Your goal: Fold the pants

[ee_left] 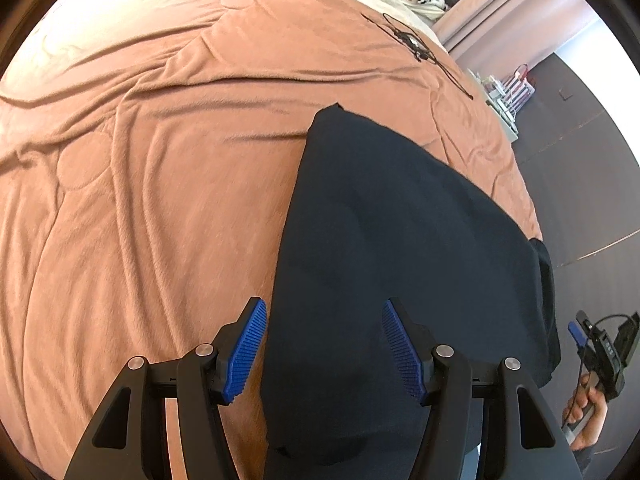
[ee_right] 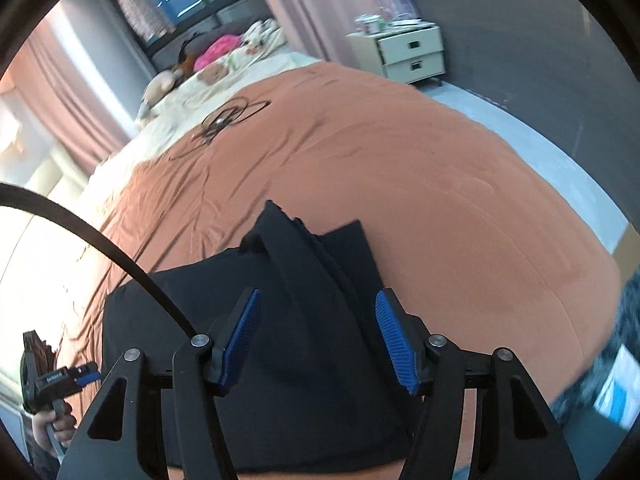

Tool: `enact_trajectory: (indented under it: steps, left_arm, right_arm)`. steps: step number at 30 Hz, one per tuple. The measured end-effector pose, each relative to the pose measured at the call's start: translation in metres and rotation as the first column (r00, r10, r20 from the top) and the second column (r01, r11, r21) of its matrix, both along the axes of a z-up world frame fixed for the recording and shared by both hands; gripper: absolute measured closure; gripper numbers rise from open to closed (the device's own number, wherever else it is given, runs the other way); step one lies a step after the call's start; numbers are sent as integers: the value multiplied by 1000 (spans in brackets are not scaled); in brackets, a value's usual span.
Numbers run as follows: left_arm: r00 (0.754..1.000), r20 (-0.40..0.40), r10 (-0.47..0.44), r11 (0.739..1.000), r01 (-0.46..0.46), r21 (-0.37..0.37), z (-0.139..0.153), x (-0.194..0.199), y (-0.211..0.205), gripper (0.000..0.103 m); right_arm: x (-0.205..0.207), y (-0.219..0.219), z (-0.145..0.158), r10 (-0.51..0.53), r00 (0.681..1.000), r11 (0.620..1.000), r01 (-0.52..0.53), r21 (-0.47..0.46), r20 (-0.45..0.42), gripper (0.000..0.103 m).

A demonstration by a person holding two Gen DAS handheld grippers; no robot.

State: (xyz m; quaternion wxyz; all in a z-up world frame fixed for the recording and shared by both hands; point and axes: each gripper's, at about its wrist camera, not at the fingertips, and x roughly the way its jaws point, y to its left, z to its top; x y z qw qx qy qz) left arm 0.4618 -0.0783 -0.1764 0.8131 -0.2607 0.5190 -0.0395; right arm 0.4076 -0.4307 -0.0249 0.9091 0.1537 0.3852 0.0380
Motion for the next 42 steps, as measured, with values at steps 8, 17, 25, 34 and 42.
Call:
enact_trajectory:
  steps: [8, 17, 25, 34, 42]
  left_arm:
    - [1000, -3, -8, 1000, 8, -3, -3, 19, -4, 40]
    - [1000, -11, 4, 1000, -4, 0, -7, 34, 1, 40]
    - [999, -29, 21, 1000, -21, -5, -13, 45, 4, 40]
    - [997, -77, 27, 999, -24, 38, -20, 46, 3, 63]
    - [998, -47, 38, 999, -38, 2, -10, 34, 10, 63]
  right_arm:
    - [60, 1, -1, 72, 996, 996, -75, -46, -60, 45]
    - [132, 17, -11, 153, 976, 984, -165, -67, -152, 45]
    - [160, 16, -20, 146, 972, 983, -164, -84, -183, 99]
    - [117, -13, 7, -5, 999, 1000, 5, -2, -32, 100]
    - [53, 5, 20, 97, 994, 994, -99, 39, 49, 100]
